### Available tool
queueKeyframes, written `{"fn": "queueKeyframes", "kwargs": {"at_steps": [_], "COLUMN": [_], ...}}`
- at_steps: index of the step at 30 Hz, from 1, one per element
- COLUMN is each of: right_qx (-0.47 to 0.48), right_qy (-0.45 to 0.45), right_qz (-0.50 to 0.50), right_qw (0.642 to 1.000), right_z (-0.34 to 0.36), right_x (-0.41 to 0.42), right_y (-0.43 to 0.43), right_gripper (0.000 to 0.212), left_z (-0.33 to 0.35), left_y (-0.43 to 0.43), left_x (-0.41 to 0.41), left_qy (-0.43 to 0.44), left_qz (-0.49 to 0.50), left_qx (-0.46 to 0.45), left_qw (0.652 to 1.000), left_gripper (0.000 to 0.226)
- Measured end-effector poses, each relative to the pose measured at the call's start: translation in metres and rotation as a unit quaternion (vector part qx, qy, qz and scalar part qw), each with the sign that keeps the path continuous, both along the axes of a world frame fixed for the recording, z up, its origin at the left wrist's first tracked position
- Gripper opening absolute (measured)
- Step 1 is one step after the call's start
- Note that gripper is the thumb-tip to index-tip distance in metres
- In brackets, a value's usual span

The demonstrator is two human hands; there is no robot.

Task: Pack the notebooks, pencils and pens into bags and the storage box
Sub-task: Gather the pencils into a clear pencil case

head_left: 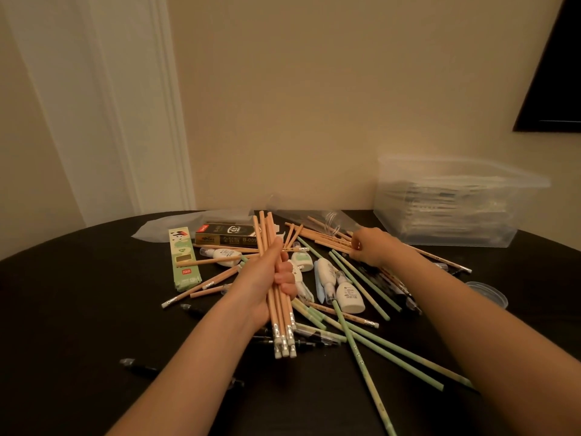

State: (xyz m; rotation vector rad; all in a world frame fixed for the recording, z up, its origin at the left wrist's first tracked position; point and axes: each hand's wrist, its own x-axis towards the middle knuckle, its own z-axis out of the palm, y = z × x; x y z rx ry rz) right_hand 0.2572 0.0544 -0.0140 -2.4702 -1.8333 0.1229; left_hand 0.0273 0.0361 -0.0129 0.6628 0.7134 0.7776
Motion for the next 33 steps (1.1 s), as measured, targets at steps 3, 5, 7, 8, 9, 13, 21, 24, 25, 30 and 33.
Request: {"fn": "queueKeyframes", "kwargs": {"at_steps": [3,5,7,8,9,13,21,24,25,30,33], "right_qx": [-0.023,-0.038,-0.050,-0.056,-0.060,-0.060,0.045,0.093,0.099,0.084,0.060], "right_qy": [0.012,-0.002,-0.022,-0.031,-0.042,-0.095,-0.083,0.075,0.151,0.340,0.365], "right_qz": [0.002,0.007,0.012,0.012,0.013,0.014,-0.014,0.024,0.040,0.109,0.117], "right_qw": [1.000,0.999,0.998,0.998,0.997,0.994,0.995,0.993,0.983,0.930,0.922], "right_z": [-0.002,-0.002,-0.002,-0.002,-0.001,0.003,0.020,0.030,0.032,0.030,0.027], "right_x": [0.001,0.000,-0.001,-0.002,-0.003,-0.007,-0.010,-0.021,-0.028,-0.074,-0.088], "right_y": [0.003,0.004,0.004,0.004,0.003,-0.006,-0.040,-0.057,-0.063,-0.080,-0.082], "right_gripper": [0.027,0.026,0.026,0.026,0.027,0.024,0.014,0.023,0.025,0.025,0.027], "left_z": [0.000,-0.001,-0.001,0.000,0.000,0.000,-0.002,-0.001,-0.002,-0.006,-0.010], "left_y": [0.000,0.000,-0.001,-0.001,-0.001,-0.002,-0.005,-0.010,-0.012,-0.017,-0.012], "left_x": [0.000,-0.001,-0.001,-0.001,-0.001,-0.001,0.004,0.007,0.009,0.015,0.014], "left_qy": [0.002,0.002,0.004,0.006,0.008,0.005,-0.016,-0.020,-0.028,-0.071,-0.073], "left_qz": [-0.003,-0.004,-0.007,-0.007,-0.006,-0.004,0.050,0.084,0.098,0.123,0.147], "left_qx": [0.000,-0.003,-0.006,-0.007,-0.009,-0.014,-0.029,-0.032,-0.032,-0.025,-0.037], "left_qw": [1.000,1.000,1.000,1.000,1.000,1.000,0.998,0.996,0.994,0.990,0.986], "left_gripper": [0.027,0.027,0.026,0.026,0.026,0.025,0.024,0.021,0.019,0.030,0.034]}}
